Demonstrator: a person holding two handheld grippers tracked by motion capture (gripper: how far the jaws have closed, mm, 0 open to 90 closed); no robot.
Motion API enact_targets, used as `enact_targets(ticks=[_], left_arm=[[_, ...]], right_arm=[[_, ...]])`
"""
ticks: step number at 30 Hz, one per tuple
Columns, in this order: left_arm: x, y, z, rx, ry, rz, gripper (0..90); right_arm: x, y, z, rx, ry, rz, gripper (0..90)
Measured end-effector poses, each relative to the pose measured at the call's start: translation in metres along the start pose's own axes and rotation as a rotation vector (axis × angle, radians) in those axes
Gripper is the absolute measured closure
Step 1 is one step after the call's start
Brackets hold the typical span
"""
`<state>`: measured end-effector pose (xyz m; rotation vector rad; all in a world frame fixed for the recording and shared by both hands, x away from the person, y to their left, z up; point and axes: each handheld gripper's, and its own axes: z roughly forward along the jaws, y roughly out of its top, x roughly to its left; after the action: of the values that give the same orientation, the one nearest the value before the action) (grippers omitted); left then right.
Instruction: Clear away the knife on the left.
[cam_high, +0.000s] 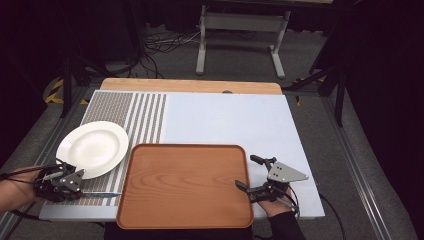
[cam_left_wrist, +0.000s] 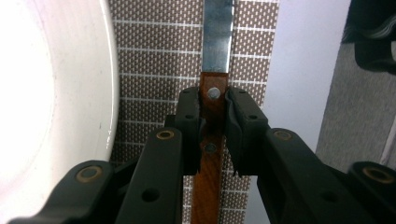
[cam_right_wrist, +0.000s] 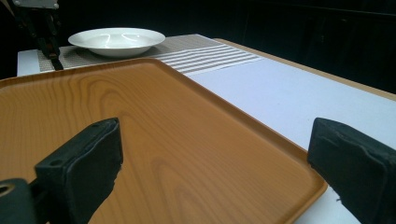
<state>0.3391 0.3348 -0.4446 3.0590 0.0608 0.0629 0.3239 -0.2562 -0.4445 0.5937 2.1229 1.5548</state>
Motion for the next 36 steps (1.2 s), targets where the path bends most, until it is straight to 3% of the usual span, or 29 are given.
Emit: enact_targets(ticks=[4, 21, 26, 34, 36], left_arm=[[0.001, 0.001, 0.001, -0.005, -0.001, 0.023, 77.5], [0.002, -0.003, -0.002, 0.001, 0.000, 0.003, 77.9], [0.001, -0.005, -0.010, -0.030, -0.007, -0.039, 77.9], [0.001, 0.000, -0.027, -0.094, 0.004, -0.060, 77.9], [0.001, 0.002, -0.032, -0.099, 0.005, -0.096, 77.9]], right_arm=[[0.000, 0.000, 0.000, 0.002, 0.002, 0.000, 4.1], [0.000, 0.000, 0.000, -0.001, 0.005, 0.000, 4.1], [0.000, 0.000, 0.000, -0.004, 0.003, 0.000, 4.1], [0.000, 0.000, -0.001, -0.008, -0.001, 0.004, 4.1], [-0.001, 0.000, -0.001, -0.009, -0.001, 0.005, 4.1]])
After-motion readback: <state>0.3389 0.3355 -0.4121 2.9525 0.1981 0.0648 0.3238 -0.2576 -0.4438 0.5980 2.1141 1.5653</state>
